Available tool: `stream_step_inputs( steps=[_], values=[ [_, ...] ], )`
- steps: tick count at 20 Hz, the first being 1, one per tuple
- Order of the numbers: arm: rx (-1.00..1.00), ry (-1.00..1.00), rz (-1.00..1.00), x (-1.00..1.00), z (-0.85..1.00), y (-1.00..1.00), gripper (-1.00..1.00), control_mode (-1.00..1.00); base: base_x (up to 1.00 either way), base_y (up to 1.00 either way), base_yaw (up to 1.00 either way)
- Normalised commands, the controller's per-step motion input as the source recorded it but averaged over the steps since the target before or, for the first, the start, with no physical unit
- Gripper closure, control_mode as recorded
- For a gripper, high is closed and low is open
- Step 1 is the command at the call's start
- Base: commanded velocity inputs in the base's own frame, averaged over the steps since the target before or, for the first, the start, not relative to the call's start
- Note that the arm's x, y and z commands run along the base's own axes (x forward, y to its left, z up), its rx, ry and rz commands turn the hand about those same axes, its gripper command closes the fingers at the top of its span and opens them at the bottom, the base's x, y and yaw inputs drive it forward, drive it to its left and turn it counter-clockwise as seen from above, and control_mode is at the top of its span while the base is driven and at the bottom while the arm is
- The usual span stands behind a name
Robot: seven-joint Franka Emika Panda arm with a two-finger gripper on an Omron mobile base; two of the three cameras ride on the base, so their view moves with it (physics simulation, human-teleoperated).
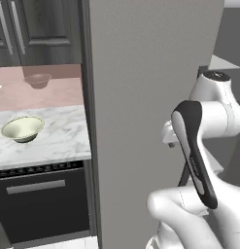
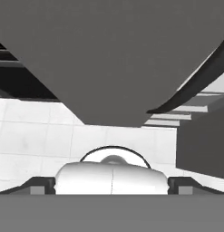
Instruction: Take the tangerine, steak, and orange from the freezer and place them in the bowl on the counter.
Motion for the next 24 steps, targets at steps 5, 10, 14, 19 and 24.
stream_step_inputs(
  steps=[5, 10, 14, 19, 24],
  values=[
    [0.03, 0.0, -0.08, -0.24, 0.0, -0.15, -1.0, -1.0, 0.0, 0.0, 0.0],
    [0.01, 0.0, -0.03, -0.15, 0.0, -0.12, -1.0, -1.0, 0.0, 0.0, 0.0],
    [0.0, 0.0, 0.0, -0.01, 0.0, 0.0, -1.0, -1.0, 0.0, 0.0, 0.0],
    [0.0, 0.0, 0.0, -0.02, 0.0, 0.0, -1.0, -1.0, 0.0, 0.0, 0.0],
    [0.0, 0.0, 0.0, -0.02, 0.0, 0.08, -1.0, -1.0, 0.0, 0.0, 0.0]
  ],
)
